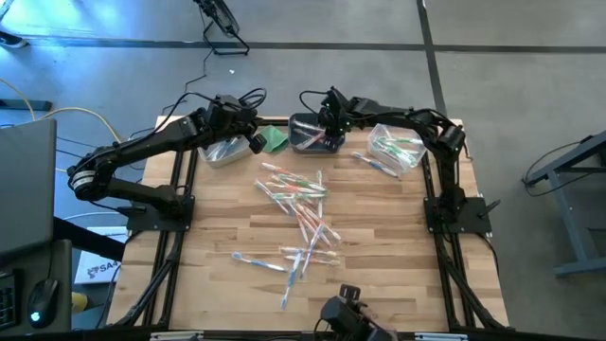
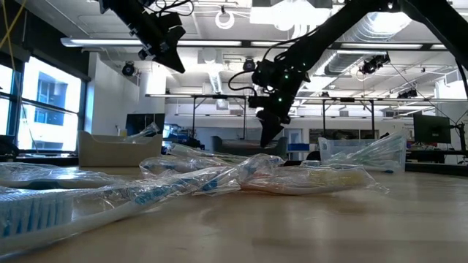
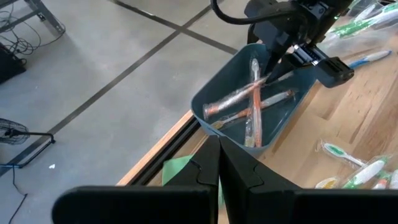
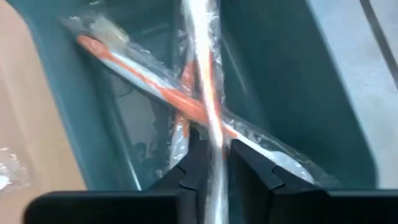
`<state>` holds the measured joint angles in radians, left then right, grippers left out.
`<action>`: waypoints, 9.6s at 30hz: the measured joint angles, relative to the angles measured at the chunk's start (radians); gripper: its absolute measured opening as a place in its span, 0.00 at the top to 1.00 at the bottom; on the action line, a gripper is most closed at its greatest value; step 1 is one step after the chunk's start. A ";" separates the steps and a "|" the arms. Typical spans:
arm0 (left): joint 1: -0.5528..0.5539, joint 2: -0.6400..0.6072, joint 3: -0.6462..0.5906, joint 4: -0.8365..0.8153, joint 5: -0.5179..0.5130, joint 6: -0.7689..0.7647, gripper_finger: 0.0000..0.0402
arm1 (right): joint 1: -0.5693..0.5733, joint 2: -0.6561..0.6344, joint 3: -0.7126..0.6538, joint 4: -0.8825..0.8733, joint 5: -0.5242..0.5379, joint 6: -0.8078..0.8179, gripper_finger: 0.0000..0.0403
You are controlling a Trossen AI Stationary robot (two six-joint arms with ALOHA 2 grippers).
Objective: Pick & Place Toothbrushes
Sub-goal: Put the orange toothbrush into the blue bin, then put the bottom green toothbrush into the transparent bin
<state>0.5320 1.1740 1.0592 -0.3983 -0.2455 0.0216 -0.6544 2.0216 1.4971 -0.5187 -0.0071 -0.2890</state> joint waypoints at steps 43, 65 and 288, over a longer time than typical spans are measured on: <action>-0.002 0.000 0.000 -0.001 0.000 -0.004 1.00 | 0.079 -0.259 0.000 -0.482 -0.003 0.060 0.78; -0.002 0.000 0.000 -0.001 0.000 -0.006 1.00 | 0.079 -0.253 0.000 -0.499 -0.055 0.058 0.78; -0.205 -0.505 -0.315 -0.084 0.024 -0.263 1.00 | 0.472 -0.168 -0.281 0.053 0.059 0.102 0.60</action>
<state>0.3271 0.6689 0.7441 -0.4819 -0.2214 -0.2413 -0.1824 1.8534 1.2163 -0.4655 0.0521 -0.1874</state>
